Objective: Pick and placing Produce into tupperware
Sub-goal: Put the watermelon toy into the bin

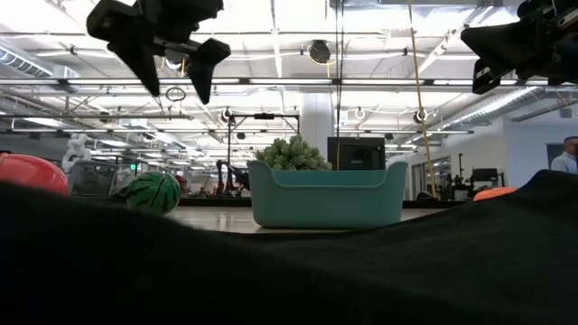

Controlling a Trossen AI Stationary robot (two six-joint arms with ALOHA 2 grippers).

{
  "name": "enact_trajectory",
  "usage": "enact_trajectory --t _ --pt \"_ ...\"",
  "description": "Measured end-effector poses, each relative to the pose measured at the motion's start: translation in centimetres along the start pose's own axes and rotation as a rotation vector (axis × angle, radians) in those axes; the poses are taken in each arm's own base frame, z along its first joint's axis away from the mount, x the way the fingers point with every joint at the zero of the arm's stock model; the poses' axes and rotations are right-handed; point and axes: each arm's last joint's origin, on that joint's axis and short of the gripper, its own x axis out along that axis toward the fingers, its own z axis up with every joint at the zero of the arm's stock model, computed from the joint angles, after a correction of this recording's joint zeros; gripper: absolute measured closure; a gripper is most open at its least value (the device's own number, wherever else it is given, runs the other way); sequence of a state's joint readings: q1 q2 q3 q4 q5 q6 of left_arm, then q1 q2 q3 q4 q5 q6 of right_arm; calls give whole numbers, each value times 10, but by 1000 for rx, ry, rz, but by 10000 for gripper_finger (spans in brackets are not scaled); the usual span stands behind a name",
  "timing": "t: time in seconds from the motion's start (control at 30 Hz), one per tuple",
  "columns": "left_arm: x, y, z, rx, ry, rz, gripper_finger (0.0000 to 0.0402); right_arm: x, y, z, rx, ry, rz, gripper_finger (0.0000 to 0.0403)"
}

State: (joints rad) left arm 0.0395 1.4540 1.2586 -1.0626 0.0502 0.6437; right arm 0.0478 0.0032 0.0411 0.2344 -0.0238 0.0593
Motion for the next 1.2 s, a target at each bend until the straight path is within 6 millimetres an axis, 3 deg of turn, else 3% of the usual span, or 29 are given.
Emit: enact_trajectory --t 0.13,0.3,0.67,0.87,1.2 --pt "15 -6 -9 41 64 -24 34 0 0 0 0 0 0 403" --pt "35 -18 -18 237 171 -9 34 0 0 0 0 0 -1 403" --pt "41 -22 -11 464 149 38 34 0 0 0 0 0 -1 403" --pt "47 -21 -10 462 161 27 34 0 0 0 0 0 -1 403" --pt "76 -19 -7 461 207 -73 34 1 0 -2 -3 17 -2 403"
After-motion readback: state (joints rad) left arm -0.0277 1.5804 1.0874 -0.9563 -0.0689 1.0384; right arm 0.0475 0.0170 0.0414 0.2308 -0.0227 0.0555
